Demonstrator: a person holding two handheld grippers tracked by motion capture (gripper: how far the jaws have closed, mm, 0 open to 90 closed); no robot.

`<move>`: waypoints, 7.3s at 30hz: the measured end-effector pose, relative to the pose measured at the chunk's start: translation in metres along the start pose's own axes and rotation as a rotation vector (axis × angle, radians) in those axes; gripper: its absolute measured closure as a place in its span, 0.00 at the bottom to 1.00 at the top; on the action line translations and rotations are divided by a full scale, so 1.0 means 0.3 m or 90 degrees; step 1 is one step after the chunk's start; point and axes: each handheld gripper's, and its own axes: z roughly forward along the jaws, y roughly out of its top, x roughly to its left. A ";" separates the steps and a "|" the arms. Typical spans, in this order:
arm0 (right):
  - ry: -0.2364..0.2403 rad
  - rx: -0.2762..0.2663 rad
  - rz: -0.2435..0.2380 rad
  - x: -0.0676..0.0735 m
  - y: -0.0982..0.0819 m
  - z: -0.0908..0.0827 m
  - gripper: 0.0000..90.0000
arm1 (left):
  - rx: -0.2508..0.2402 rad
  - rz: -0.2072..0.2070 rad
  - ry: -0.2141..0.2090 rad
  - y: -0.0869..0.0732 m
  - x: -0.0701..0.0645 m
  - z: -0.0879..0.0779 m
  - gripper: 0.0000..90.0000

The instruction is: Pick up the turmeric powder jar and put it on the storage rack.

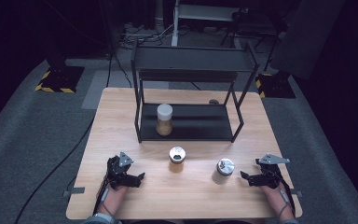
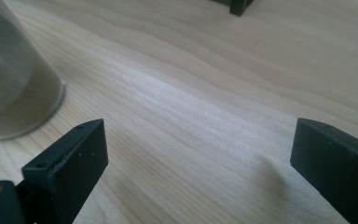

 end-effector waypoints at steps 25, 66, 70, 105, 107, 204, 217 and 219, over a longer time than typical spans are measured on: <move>0.018 -0.082 0.004 0.046 0.072 -0.154 0.04 | 0.001 0.001 -0.001 0.001 0.001 0.000 0.01; 0.093 -0.110 -0.048 0.222 0.267 -0.133 0.04 | 0.002 0.001 -0.001 0.002 0.000 0.000 0.00; 0.100 -0.111 -0.061 0.248 0.291 -0.116 0.04 | 0.001 0.001 -0.001 0.001 0.000 0.001 0.00; 0.145 -0.124 -0.084 0.395 0.395 0.028 0.04 | 0.002 0.001 -0.001 0.002 0.001 0.000 0.00; 0.145 -0.125 -0.084 0.403 0.397 0.037 0.04 | 0.002 0.001 -0.001 0.002 0.001 0.001 0.00; 0.131 -0.026 -0.139 0.412 0.787 0.226 0.34 | 0.003 0.011 -0.013 0.000 0.010 -0.002 0.00; 0.111 -0.030 -0.138 0.340 0.842 0.288 0.34 | 0.002 0.013 -0.016 -0.001 0.012 -0.003 0.00; 0.110 -0.029 -0.132 0.321 0.848 0.305 0.34 | 0.002 0.013 -0.016 -0.002 0.012 -0.003 0.00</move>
